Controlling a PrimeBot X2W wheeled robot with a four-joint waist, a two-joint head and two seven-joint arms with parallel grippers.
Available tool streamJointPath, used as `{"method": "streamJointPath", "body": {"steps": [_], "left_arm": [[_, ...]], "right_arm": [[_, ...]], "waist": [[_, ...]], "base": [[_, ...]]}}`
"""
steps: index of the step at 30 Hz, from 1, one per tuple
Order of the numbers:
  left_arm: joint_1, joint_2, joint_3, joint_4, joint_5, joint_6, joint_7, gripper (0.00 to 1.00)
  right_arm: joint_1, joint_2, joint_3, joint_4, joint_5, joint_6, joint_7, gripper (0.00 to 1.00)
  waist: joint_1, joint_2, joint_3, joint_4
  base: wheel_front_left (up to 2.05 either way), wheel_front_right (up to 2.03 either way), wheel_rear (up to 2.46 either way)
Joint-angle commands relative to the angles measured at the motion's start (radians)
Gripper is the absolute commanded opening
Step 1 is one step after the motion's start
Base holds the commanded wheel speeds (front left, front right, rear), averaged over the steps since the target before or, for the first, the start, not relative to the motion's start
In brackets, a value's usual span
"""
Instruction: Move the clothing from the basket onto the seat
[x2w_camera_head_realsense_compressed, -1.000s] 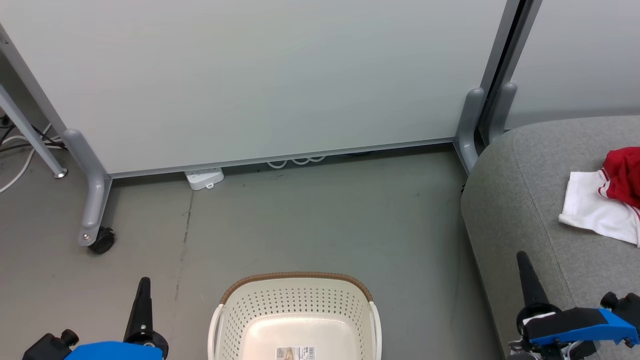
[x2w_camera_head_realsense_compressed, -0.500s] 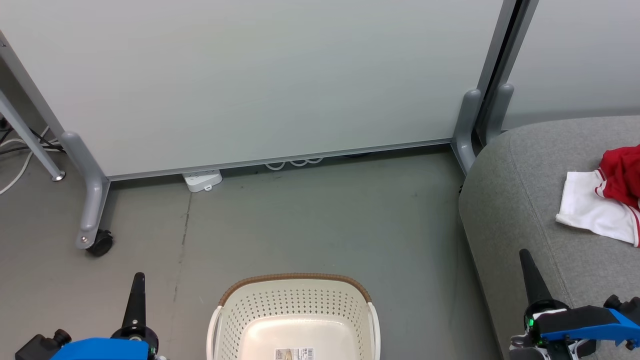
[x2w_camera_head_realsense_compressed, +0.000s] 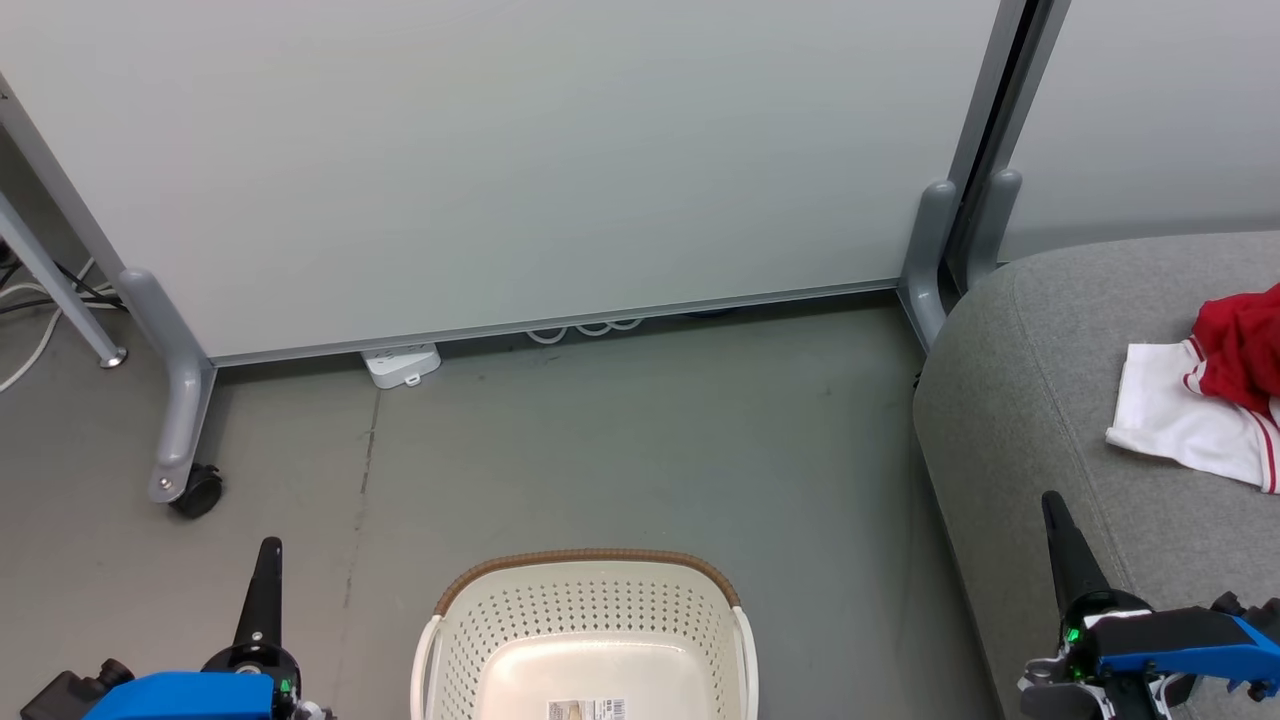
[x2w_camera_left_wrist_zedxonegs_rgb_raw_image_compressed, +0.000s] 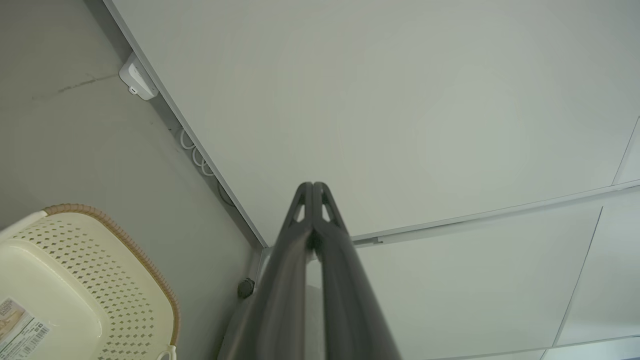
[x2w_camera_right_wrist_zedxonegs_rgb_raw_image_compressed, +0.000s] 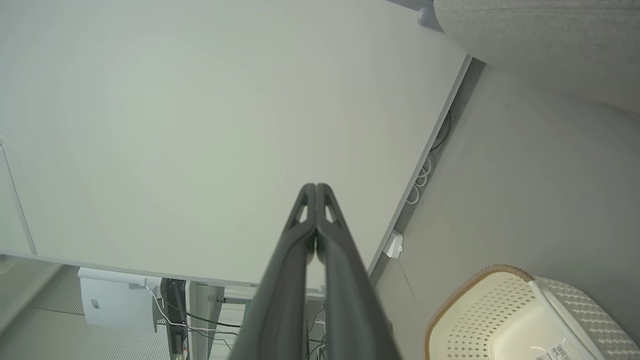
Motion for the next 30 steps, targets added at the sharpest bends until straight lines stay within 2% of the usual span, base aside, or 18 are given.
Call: {"method": "streamJointPath", "body": {"steps": [1,30], "left_arm": [[-0.02,0.007,0.01,-0.01,-0.02,-0.004,0.007,0.0],[-0.03,0.005,0.04,-0.021,-0.22,-0.006,0.065,0.0]], "right_arm": [[-0.02,0.001,-0.003,-0.003,0.026,0.0,0.004,0.0],[-0.039,0.002,-0.014,0.012,0.253,-0.001,0.031,0.0]], "waist": [[0.0001,0.0,0.0,-0.001],[0.0,0.0,-0.009,-0.012]], "base": [[0.0,0.0,0.0],[0.0,0.0,0.0]]}}
